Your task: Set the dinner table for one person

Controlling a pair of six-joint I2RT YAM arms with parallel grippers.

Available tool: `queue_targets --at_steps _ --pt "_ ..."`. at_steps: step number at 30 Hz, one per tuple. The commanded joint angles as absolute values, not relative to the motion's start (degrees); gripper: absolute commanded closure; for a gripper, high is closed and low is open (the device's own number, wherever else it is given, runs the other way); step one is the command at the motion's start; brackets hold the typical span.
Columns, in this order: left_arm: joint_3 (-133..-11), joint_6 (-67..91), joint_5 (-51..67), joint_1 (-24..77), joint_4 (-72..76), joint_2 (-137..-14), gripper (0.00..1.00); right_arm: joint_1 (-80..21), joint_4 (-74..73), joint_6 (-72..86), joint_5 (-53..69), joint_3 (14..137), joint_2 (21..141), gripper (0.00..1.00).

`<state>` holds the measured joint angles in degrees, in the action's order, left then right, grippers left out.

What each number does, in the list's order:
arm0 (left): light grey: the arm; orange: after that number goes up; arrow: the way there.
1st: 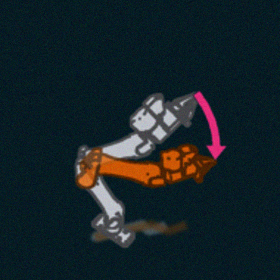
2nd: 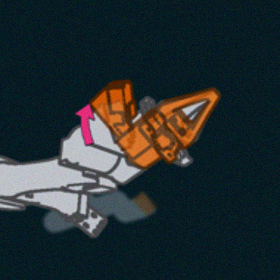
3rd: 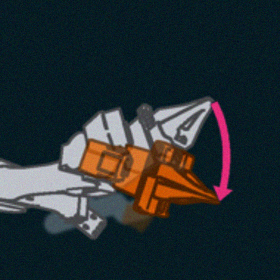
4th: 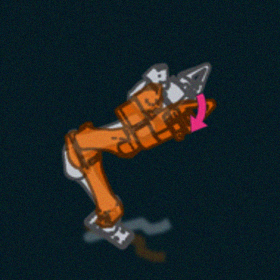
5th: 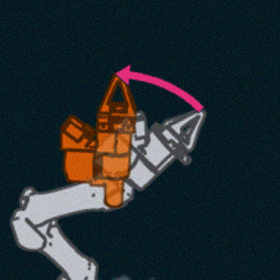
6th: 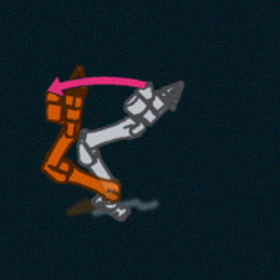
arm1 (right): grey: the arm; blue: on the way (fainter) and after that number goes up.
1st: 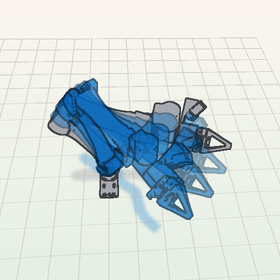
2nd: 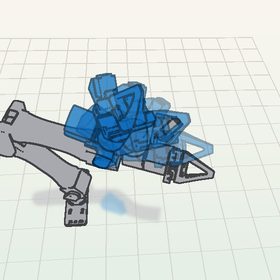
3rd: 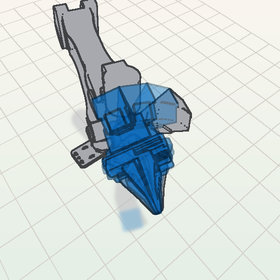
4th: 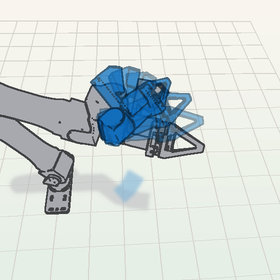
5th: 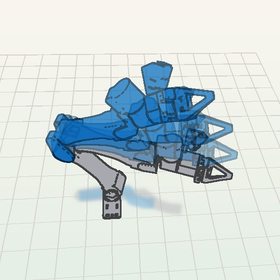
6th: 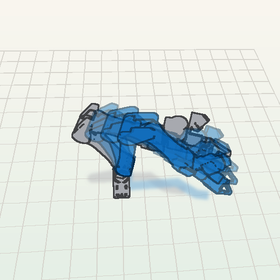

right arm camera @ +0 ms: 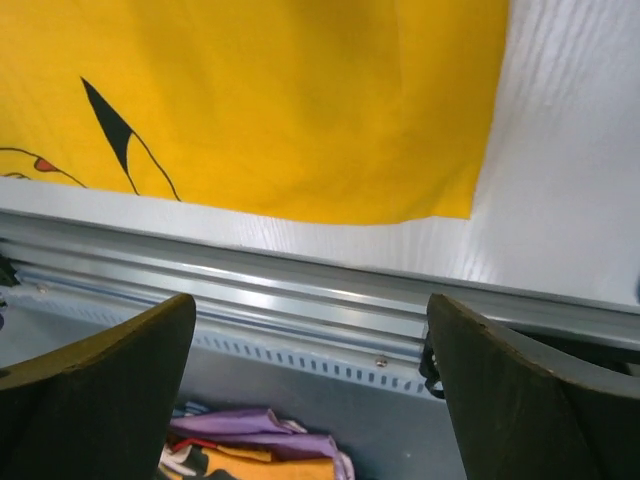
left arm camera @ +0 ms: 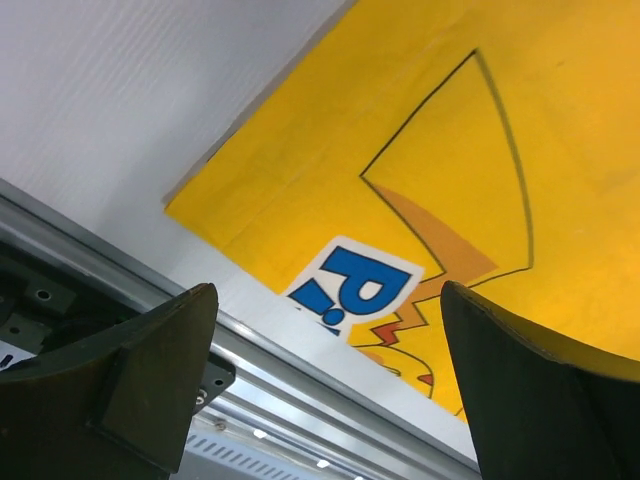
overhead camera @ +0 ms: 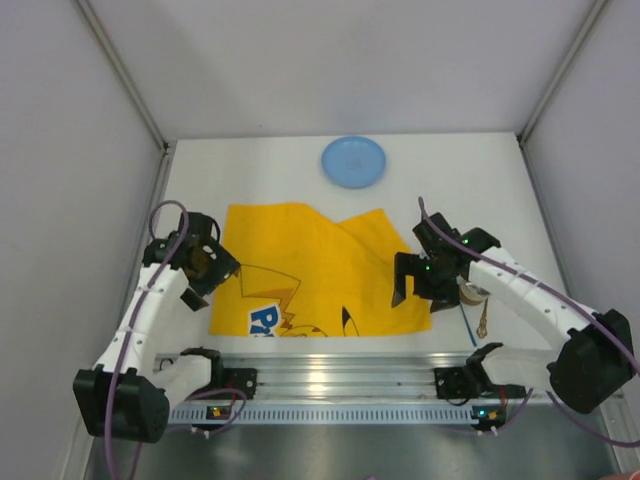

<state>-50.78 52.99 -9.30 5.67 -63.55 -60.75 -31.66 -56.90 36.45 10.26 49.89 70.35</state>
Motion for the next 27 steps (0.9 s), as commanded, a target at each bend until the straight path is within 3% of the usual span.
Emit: queue_targets --at_steps 1,5,9,17,22,27 --pt "-57.47 52.65 -11.34 5.54 -66.54 -59.32 0.02 -32.08 -63.62 34.9 2.49 59.48 66.7 0.0" --pt "-59.33 50.19 -9.76 5.54 -62.16 -61.61 0.03 -30.24 -61.62 31.04 -1.14 69.59 73.11 0.0" --pt "-56.26 47.64 -5.54 5.54 -54.77 -65.21 0.15 -24.27 -58.36 24.62 3.59 79.43 84.88 0.0" --pt "-51.33 44.3 -4.13 5.54 -43.79 -73.38 0.14 -15.65 -59.24 20.56 10.63 106.31 113.44 0.0" --pt "-52.12 42.98 -4.04 5.54 -41.57 -79.44 0.15 -15.73 -57.83 22.23 12.56 113.54 125.04 0.02" --pt "-54.05 41.57 -5.01 5.45 -41.14 -82.96 0.16 -16.35 -55.82 23.2 13.71 113.12 129.55 0.05"
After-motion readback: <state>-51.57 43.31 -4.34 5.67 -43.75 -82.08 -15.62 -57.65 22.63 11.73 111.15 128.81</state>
